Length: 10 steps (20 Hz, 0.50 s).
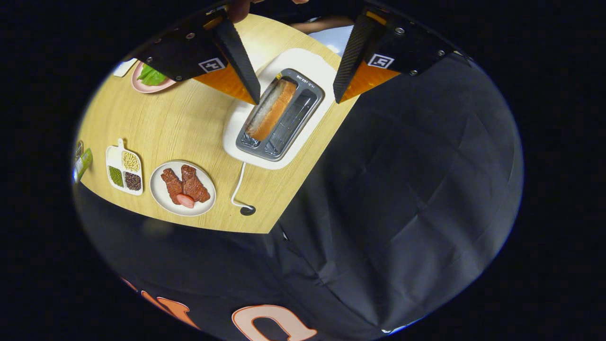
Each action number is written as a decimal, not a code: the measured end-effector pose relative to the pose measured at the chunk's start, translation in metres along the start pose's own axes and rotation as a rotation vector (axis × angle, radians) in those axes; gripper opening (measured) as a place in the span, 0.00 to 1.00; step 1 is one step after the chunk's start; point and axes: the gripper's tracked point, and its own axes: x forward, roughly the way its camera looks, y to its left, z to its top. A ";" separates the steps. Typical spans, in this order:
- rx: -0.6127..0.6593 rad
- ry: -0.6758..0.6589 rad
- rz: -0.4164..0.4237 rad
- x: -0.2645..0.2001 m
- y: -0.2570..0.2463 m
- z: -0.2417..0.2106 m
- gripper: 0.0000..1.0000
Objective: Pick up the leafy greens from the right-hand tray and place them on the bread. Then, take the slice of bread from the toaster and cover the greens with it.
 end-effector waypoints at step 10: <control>0.033 0.066 -0.123 0.037 -0.018 0.003 0.93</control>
